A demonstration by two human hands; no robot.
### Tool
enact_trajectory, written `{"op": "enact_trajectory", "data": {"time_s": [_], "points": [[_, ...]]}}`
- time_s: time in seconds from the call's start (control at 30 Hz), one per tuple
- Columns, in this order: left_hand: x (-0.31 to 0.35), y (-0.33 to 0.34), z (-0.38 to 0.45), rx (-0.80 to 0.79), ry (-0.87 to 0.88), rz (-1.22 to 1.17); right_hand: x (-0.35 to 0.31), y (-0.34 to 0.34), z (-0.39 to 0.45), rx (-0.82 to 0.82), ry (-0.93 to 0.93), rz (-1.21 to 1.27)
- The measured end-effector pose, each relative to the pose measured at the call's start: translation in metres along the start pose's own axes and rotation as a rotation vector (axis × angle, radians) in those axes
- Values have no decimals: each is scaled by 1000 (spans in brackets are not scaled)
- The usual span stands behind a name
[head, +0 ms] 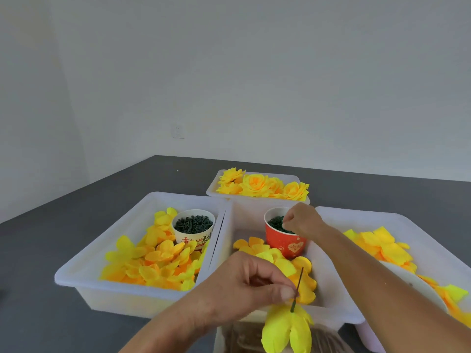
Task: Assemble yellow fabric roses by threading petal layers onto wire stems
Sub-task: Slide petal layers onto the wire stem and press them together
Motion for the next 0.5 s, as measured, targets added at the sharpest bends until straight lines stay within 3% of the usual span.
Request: {"op": "enact_trajectory", "data": {"time_s": [0.27, 0.5], "points": [[-33, -15, 50, 129, -26, 308, 10, 26, 23, -79, 145, -138], [-65, -20, 77, 152, -106, 457, 17, 29, 27, 8, 200, -36]]}}
Point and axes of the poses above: each hand's wrist, its own z-axis towards the middle knuckle, its own y-axis out of the palm, x = y × z, the point moved 7 cm from there along z, towards the middle knuckle, and after that the axes turned 5 degrees about x, right-handed, at the moved point
